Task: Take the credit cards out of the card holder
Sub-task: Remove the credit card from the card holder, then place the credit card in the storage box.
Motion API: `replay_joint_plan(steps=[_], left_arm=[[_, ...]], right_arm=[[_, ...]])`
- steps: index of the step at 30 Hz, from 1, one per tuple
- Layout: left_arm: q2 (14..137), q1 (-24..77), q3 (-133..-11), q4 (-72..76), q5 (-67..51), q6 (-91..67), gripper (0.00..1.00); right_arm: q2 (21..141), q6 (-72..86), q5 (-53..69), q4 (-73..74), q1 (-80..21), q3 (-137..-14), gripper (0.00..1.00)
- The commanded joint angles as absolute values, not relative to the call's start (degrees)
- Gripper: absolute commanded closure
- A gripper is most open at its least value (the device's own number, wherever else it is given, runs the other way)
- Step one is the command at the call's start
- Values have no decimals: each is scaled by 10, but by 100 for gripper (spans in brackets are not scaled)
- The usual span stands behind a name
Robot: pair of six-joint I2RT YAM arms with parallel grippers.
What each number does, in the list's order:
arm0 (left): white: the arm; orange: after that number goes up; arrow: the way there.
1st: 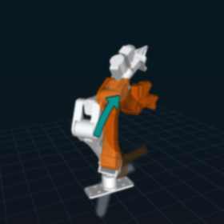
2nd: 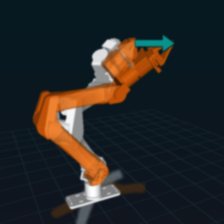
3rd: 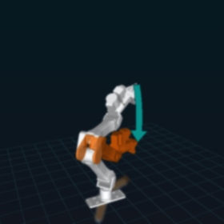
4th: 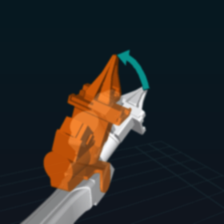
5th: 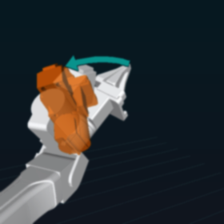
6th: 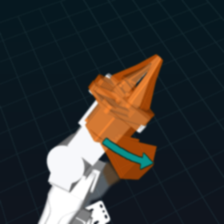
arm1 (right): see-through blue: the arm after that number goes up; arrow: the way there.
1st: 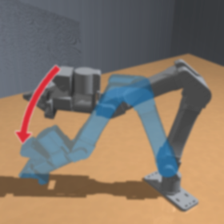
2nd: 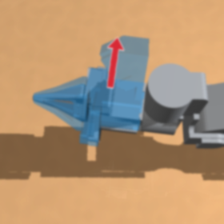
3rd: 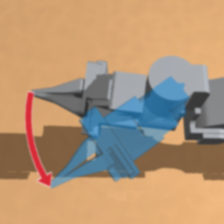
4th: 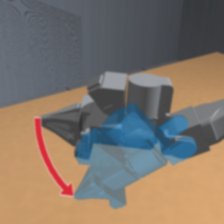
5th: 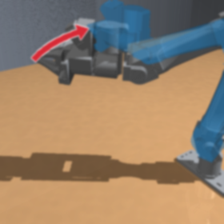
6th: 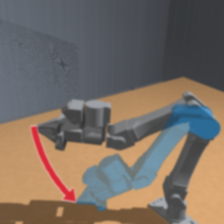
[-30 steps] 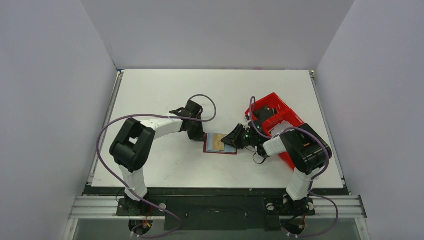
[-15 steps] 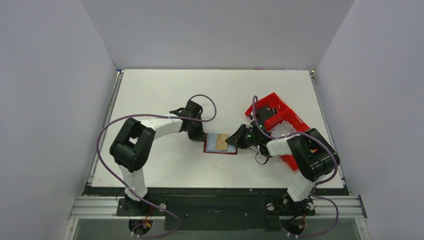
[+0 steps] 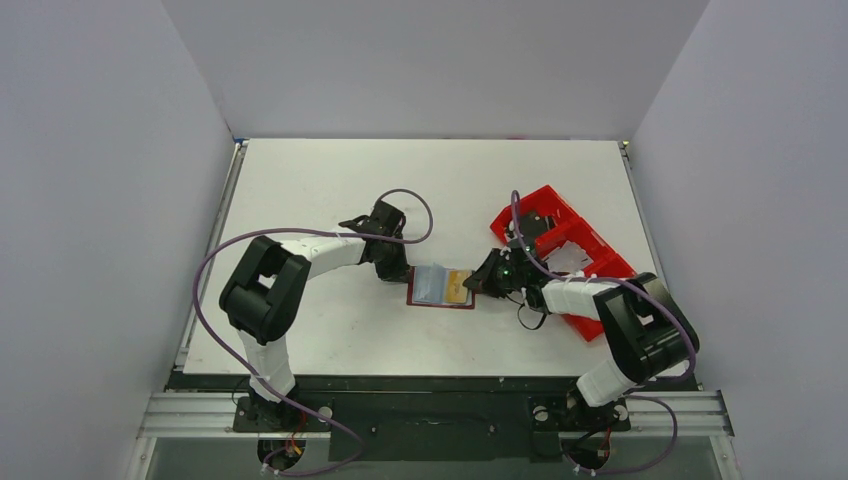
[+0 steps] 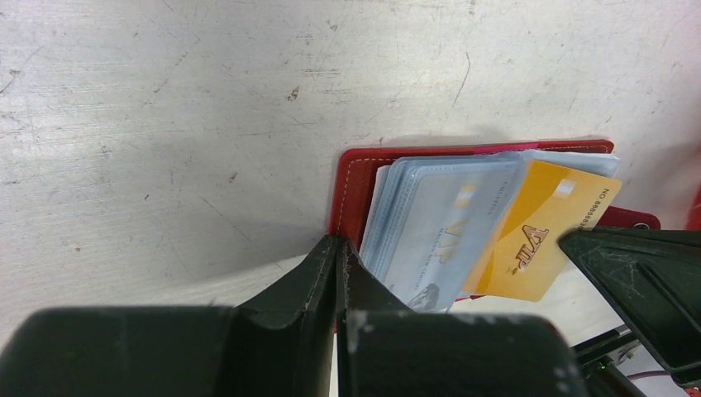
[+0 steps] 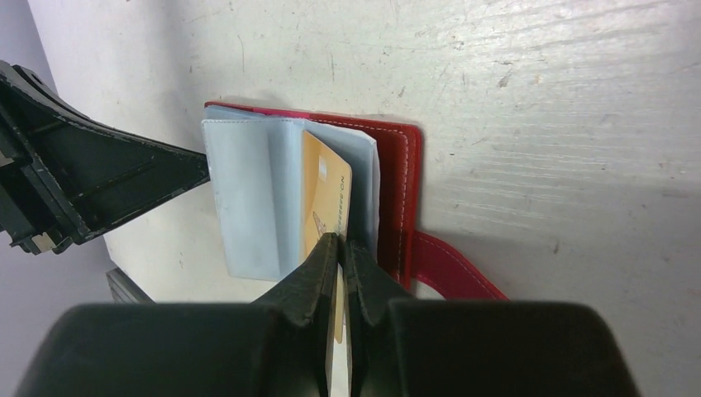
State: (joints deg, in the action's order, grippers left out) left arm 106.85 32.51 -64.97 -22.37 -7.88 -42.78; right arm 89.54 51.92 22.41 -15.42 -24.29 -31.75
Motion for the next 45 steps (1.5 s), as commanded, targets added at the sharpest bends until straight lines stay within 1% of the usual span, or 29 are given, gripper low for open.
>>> replay_joint_plan(steps=[1, 11, 14, 19, 21, 22, 24, 31, 37, 42, 45], left_arm=[[1101, 320, -628, -286, -11, -401, 100], [1078, 320, -633, -285, -14, -399, 99], [1062, 320, -650, -294, -14, -395, 91], [1020, 318, -688, -317, -24, -388, 84], [1004, 316, -702, -324, -32, -384, 78], [992, 315, -711, -325, -35, -383, 73], [976, 314, -720, -326, -47, -381, 69], [935, 306, -732, -311, -122, -380, 61], [912, 306, -718, -274, -203, -386, 58], [899, 304, -688, -198, -295, -420, 55], [888, 304, -662, -123, -356, -450, 55]], right_arm=[[869, 485, 191, -102, -236, -332, 100], [828, 480, 201, -71, -228, -338, 100], [810, 481, 207, -58, -223, -350, 100], [778, 483, 217, -26, -214, -376, 100], [766, 485, 222, -16, -210, -385, 100], [762, 485, 225, -10, -208, -390, 100], [751, 489, 232, -4, -204, -396, 100], [710, 503, 240, 22, -192, -402, 100], [676, 519, 243, 40, -190, -400, 100], [654, 538, 264, 32, -189, -396, 100], [649, 573, 299, -18, -190, -384, 100]])
